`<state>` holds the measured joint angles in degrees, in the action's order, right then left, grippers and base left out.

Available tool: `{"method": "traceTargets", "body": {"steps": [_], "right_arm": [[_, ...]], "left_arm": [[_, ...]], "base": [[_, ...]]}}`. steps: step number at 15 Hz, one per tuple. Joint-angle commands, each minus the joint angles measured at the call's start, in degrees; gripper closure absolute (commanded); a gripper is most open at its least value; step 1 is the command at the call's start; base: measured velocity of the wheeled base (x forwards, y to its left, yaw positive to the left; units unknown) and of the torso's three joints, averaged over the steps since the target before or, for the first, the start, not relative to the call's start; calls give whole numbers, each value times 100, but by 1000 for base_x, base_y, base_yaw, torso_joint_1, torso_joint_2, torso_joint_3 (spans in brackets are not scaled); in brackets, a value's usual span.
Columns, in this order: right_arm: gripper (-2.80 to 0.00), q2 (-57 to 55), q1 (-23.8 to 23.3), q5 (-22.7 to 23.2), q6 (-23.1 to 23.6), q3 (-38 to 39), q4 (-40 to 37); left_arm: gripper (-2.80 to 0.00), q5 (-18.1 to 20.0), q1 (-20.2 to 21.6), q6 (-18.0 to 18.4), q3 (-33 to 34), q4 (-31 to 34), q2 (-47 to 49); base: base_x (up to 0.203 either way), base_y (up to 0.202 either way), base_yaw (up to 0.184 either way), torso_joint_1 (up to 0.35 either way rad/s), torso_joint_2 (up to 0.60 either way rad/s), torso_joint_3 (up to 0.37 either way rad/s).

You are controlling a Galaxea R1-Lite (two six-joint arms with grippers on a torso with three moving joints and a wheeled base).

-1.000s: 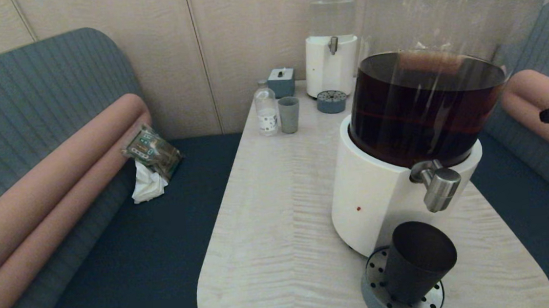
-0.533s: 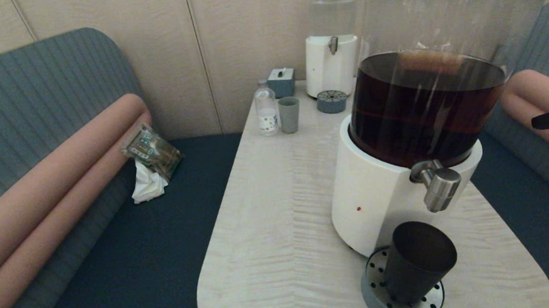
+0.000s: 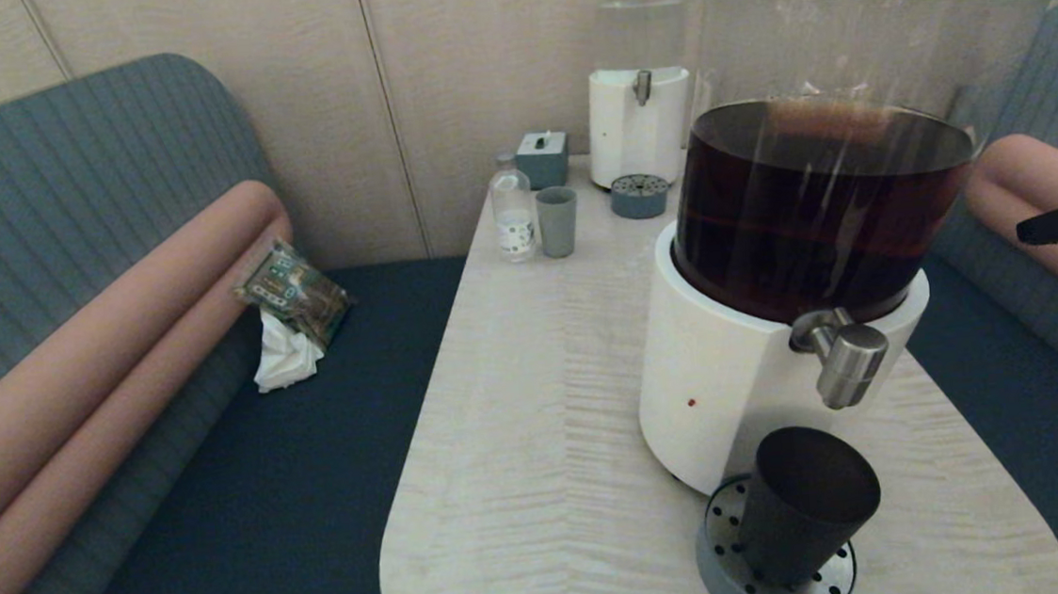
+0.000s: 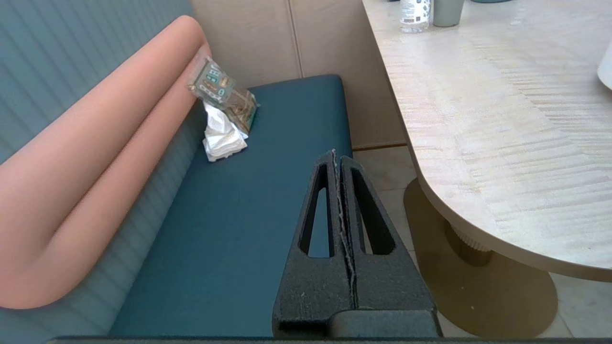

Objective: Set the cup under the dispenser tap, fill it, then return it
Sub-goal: Turn on the faucet

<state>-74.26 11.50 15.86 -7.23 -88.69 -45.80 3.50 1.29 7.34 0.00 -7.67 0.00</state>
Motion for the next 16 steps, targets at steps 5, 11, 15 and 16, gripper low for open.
{"method": "traceTargets", "body": {"steps": [5,11,15,16], "right_arm": [[0,-193,197,7,29,108,-34],[0,-296,389,-47,412,234,-34],[0,-366,397,-30,605,309,-20],[0,-387,412,-27,615,319,66]], "left_arm": [[0,2,-6,4,229,-6,9],[0,2,3,4,229,-6,9],[0,2,3,4,229,-6,9],[0,2,-6,4,229,-6,9]], "base": [[0,0,0,0,0,0],[0,0,0,0,0,0],[0,0,0,0,0,0],[0,0,0,0,0,0]]}}
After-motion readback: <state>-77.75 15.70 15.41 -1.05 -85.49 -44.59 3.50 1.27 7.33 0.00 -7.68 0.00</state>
